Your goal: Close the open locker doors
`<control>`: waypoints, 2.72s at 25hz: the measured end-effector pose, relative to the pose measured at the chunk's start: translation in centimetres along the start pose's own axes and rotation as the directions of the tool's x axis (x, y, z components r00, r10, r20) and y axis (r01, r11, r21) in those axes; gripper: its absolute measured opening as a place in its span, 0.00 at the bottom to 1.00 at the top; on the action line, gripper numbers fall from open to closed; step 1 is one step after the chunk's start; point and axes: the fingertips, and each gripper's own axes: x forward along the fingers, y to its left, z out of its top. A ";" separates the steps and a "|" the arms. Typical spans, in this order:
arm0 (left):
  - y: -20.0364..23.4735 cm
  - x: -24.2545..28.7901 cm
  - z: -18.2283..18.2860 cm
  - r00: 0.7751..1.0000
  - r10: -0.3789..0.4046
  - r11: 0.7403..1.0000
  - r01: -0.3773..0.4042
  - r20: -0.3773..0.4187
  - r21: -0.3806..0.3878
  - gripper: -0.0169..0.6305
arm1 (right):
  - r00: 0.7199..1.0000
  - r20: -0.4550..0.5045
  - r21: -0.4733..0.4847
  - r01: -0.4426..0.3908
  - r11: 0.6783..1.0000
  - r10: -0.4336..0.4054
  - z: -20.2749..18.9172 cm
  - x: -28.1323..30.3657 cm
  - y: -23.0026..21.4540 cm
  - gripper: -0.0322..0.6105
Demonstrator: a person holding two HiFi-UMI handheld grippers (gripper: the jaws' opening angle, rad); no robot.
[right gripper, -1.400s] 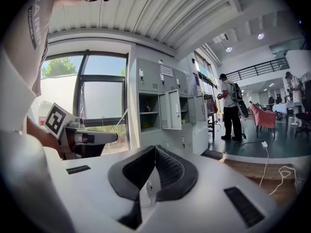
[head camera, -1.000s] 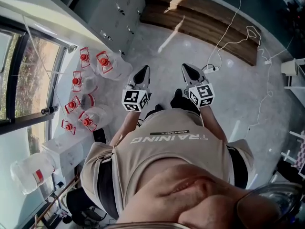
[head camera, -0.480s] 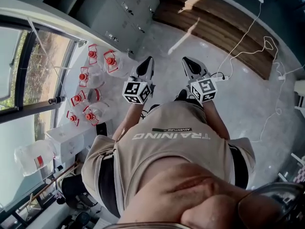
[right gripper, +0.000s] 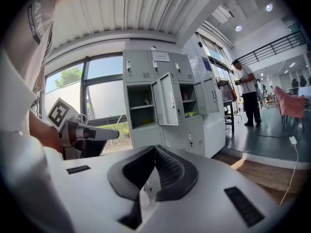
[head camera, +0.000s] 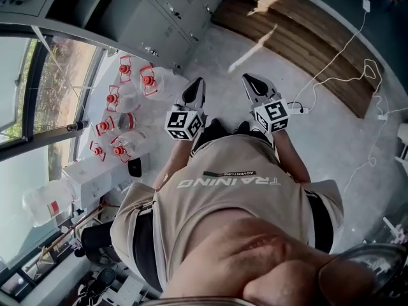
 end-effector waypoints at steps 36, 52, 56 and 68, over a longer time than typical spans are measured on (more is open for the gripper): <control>18.3 24.4 12.8 0.996 0.067 0.996 -0.070 0.060 0.054 0.03 | 0.989 0.012 -0.044 -0.147 0.988 0.148 11.8 29.1 -16.4 0.07; 22.1 28.3 12.6 0.923 0.381 0.924 -0.378 0.046 -0.064 0.03 | 0.815 -0.080 -0.153 -0.579 0.801 0.574 14.3 39.6 -17.3 0.07; 23.0 27.0 12.6 0.905 0.421 0.906 -0.417 0.055 -0.075 0.03 | 0.783 -0.094 -0.162 -0.621 0.767 0.614 14.4 40.5 -16.6 0.07; 24.0 22.8 11.3 0.855 0.516 0.852 -0.508 0.047 -0.127 0.03 | 0.686 -0.086 -0.117 -0.727 0.677 0.722 14.3 39.2 -13.4 0.07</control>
